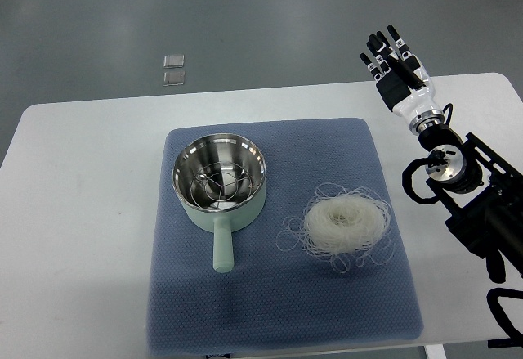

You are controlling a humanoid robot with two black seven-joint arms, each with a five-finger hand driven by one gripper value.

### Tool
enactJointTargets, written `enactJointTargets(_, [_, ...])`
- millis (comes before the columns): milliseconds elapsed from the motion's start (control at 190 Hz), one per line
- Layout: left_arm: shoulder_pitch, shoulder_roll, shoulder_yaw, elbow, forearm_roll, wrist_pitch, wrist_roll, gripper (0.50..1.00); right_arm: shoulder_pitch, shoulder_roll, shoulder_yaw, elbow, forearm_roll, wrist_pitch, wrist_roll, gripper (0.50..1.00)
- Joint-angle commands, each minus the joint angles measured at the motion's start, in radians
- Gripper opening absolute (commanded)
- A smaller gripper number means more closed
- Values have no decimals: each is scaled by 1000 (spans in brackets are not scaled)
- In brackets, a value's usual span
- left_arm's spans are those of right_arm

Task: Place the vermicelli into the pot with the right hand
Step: 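Swing the right hand inward above the mat toward the vermicelli bundle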

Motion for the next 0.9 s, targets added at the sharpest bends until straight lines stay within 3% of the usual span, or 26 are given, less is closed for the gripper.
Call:
enactJointTargets(0, [0, 0, 0, -2, 0, 1, 0, 1000, 0, 0, 0, 0, 0, -1, 0, 987])
enactJointTargets(579, [0, 0, 0, -2, 0, 4, 0, 1000, 0, -5, -52, 5, -34, 2, 0, 987])
enactJointTargets(895, [0, 0, 0, -3, 2, -10, -2, 1000, 199, -235, -449, 26, -517, 37, -9, 987])
